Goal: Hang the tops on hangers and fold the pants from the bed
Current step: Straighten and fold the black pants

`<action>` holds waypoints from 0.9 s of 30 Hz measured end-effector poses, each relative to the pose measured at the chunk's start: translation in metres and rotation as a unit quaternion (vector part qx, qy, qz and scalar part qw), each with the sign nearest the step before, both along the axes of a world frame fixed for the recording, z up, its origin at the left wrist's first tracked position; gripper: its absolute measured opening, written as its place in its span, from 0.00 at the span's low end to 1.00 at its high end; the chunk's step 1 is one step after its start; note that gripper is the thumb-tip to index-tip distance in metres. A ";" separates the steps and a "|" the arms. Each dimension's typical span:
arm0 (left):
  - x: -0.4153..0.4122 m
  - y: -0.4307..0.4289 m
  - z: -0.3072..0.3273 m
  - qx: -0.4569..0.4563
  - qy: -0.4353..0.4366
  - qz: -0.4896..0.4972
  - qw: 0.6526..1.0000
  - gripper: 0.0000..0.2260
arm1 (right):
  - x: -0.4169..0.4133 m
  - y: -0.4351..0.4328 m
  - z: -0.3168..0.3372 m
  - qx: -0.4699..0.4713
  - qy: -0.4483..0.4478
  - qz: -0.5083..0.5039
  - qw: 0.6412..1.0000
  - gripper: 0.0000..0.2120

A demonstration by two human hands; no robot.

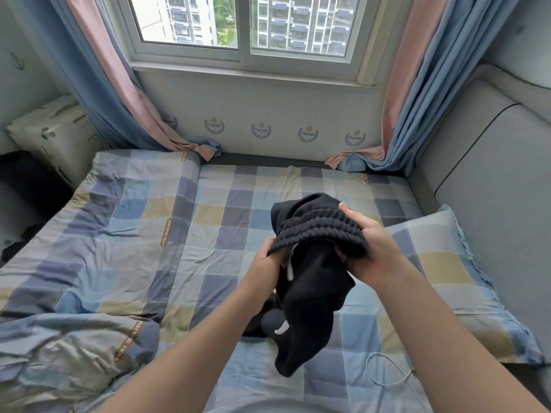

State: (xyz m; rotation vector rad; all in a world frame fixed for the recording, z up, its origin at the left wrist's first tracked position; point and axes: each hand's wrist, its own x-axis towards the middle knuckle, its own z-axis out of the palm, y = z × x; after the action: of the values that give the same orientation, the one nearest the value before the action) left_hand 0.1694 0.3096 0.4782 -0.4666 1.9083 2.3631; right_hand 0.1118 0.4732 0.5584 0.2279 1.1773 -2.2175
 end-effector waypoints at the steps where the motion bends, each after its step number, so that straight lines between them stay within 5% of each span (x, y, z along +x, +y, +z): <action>1: -0.002 -0.003 0.004 -0.009 -0.006 0.012 1.000 0.05 | -0.001 0.002 -0.001 0.001 -0.005 -0.010 1.000 0.17; 7: -0.013 -0.043 0.035 -0.038 -0.077 0.044 0.995 0.07 | -0.012 0.032 -0.033 0.100 -0.062 -0.100 0.988 0.07; 11: -0.013 -0.055 0.055 -0.045 -0.079 -0.002 0.996 0.12 | -0.012 0.042 -0.054 0.182 0.009 -0.182 0.966 0.19; 14: -0.008 -0.049 0.063 -0.069 -0.065 -0.064 0.993 0.17 | 0.003 0.026 -0.058 0.239 0.148 -0.082 0.956 0.23; 17: -0.005 -0.043 0.069 -0.097 -0.039 -0.100 0.989 0.19 | 0.017 0.001 -0.067 0.314 0.288 0.113 0.898 0.34; 19: -0.003 -0.046 0.072 -0.104 -0.024 -0.122 0.987 0.19 | 0.021 -0.015 -0.073 0.334 0.322 0.180 0.867 0.31; 24: -0.001 -0.066 0.070 -0.121 0.012 -0.153 0.981 0.22 | 0.018 -0.039 -0.087 0.425 0.382 0.155 0.806 0.11; 27: -0.004 -0.088 0.053 -0.243 0.010 -0.120 0.963 0.22 | 0.001 -0.034 -0.088 0.430 0.372 0.066 0.820 0.15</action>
State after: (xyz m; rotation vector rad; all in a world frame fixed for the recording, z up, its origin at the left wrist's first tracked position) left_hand 0.1650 0.2218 0.5314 -0.2174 2.3972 1.7516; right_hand 0.1129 0.4396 0.4701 -0.4090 2.4905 -1.4970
